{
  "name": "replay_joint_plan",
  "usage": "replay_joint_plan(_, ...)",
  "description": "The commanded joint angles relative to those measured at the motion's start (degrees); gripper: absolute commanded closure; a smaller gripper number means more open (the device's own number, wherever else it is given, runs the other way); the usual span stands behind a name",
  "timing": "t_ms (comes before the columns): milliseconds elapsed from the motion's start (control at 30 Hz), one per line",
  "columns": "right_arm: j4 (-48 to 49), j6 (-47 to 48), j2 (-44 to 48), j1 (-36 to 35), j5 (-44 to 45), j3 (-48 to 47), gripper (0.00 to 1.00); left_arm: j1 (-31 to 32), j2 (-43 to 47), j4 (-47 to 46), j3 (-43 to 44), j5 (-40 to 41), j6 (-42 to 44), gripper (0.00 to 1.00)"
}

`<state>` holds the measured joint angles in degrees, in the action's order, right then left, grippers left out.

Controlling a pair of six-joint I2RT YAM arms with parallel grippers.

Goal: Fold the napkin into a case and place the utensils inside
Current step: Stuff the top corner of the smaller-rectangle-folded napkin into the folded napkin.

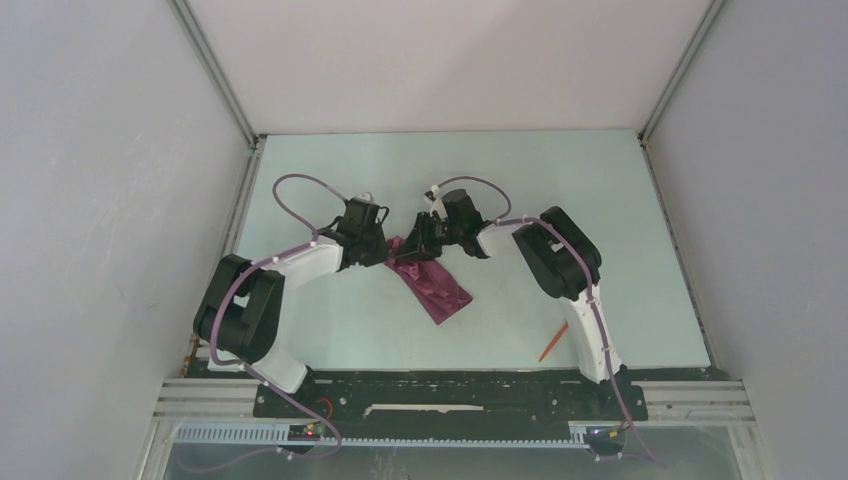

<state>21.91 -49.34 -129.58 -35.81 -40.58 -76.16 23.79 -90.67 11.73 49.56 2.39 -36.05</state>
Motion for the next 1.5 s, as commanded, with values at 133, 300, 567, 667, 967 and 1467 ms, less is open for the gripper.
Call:
replay_joint_plan(133,-0.5,-0.3,-0.7,-0.4,1.4,-0.1,0.74,1.5,-0.9,0.2,1.6,1.3,-0.8,0.77)
replay_joint_plan(300,-0.3,-0.4,-0.3,-0.4,1.5,-0.1,0.76,1.7,-0.6,1.1,1.5,2.4,-0.5,0.85)
replay_joint_plan(567,-0.6,-0.1,-0.6,-0.5,1.6,-0.3,0.79,1.7,-2.6,1.2,2.7,2.6,0.0,0.79)
replay_joint_plan(667,-1.3,0.5,-1.0,-0.9,1.4,-1.2,0.78,1.7,-3.6,1.7,3.9,3.4,1.1,0.89)
replay_joint_plan(967,-8.1,9.3,-0.9,-4.6,6.0,-4.6,0.73,1.8,1.5,-1.2,3.2,0.7,5.8,1.0)
replay_joint_plan(1467,-2.3,-1.3,-6.4,-5.8,0.2,-10.2,0.57,-2.8,2.6,-2.4,-0.6,-9.3,-1.2,1.0)
